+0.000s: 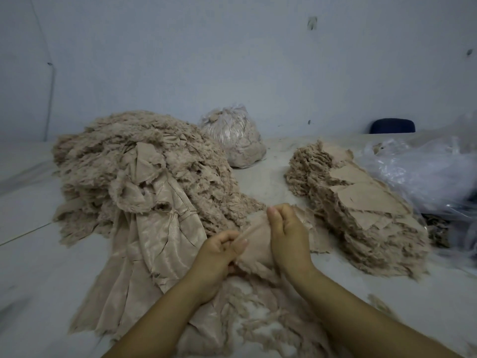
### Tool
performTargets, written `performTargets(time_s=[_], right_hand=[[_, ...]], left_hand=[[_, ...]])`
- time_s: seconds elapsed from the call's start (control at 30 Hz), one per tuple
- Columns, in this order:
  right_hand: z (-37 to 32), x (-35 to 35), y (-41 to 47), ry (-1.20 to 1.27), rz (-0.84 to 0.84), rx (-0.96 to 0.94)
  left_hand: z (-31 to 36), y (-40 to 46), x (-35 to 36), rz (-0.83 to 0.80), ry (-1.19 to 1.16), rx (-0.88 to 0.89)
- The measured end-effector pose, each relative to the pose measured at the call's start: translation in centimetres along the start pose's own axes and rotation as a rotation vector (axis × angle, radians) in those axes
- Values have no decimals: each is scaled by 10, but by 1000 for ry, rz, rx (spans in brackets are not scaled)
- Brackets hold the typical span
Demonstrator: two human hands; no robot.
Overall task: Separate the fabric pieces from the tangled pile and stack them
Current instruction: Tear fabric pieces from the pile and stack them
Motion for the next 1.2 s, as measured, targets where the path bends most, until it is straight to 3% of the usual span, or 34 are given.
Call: performTargets(time_s=[0.17,0.3,0.43,0.57,0.8,0.9,0.97,1.07,1.13,1.2], right_hand=[[8,-4,11,-8,95,86],[5,5,5,54,83,61],[5,11,4,72,93,47],[19,2,22,14,130,105],[36,1,32,-7,112,140],[39,-9,48,-18,176,174],[45,-19,59,-99,159,213],[55,-26,57,-362,-10,264],[48,-26,42,-541,-22,118],[31,-20,18,-491,-35,-81]], left_hand=[[3,7,-13,222,-188,-6],[-2,6,-8,79,-310,-114],[-8,2,-4,74,-126,-125],[-2,5,-13,164,-158,-55],[3,1,-10,139,-105,48],[5,2,-10,154,-83,76],[6,1,-9,144,26,92],[13,-1,-14,-3,340,160],[23,-3,-22,-94,612,289],[34,-5,-32,-107,881,475]])
Point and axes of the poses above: each hand's wrist, its own y-axis towards the middle knuckle, its own x-axis out of the palm, z = x × y, the point moved 5 cm from there along y, towards the middle knuckle, and after that the axes turned 7 degrees about z, right-handed, at the moved point
